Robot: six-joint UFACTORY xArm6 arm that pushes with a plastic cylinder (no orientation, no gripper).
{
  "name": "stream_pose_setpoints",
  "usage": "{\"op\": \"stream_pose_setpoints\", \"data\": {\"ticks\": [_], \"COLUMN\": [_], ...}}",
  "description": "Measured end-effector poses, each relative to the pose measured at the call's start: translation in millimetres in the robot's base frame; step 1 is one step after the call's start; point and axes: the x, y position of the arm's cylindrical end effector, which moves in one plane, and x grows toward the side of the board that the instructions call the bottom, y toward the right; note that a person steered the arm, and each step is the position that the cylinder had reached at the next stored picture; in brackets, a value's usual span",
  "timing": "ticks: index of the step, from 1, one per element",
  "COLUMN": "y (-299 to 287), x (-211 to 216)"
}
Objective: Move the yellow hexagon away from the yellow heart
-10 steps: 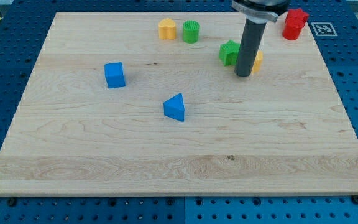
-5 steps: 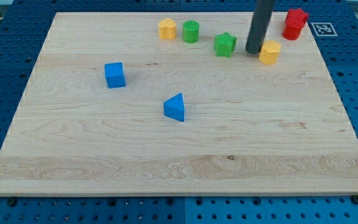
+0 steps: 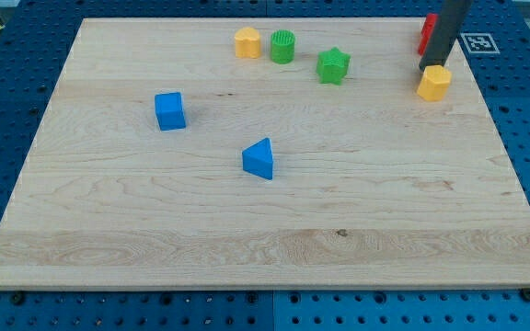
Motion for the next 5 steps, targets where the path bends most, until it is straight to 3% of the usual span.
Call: {"op": "stream_pose_setpoints", "data": {"ticks": [3, 5], "y": [0.0, -23.1], "x": [38.7, -12.8]}}
